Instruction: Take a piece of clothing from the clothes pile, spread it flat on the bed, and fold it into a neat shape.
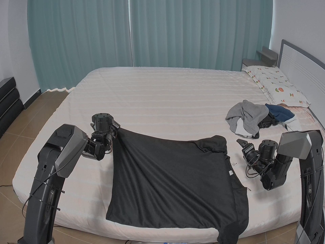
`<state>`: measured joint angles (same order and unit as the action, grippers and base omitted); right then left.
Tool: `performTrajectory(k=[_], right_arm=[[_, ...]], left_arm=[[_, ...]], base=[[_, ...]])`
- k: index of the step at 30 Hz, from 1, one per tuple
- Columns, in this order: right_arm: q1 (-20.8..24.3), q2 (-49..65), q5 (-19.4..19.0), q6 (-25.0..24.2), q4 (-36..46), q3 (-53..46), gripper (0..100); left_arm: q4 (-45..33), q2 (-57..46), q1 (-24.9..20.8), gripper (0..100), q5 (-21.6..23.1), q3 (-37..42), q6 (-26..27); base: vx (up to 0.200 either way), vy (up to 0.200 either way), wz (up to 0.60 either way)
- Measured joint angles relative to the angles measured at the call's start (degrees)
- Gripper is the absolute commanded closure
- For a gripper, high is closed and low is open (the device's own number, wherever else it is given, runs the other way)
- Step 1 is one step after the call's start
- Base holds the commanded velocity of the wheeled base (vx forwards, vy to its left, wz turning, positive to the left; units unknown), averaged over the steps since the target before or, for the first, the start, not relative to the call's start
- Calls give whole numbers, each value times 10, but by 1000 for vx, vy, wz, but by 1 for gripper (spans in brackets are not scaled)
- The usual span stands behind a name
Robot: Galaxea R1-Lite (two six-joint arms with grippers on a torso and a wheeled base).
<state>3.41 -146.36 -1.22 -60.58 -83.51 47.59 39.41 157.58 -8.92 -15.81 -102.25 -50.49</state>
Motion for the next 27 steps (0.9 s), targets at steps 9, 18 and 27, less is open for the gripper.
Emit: performTrajectory(k=[9, 18, 27], right_arm=[[7, -14, 14, 48, 5, 25, 0], [29, -16, 21, 127, 83, 77, 0], [71, -5, 22, 154, 256, 191, 0]], left_arm=[[-2, 27, 7, 100, -1, -20, 1], [-3, 30, 13, 0, -4, -11, 1], [0, 26, 14, 0, -19, 10, -9]], base=[[0, 0, 0], [0, 0, 0], [0, 0, 0]])
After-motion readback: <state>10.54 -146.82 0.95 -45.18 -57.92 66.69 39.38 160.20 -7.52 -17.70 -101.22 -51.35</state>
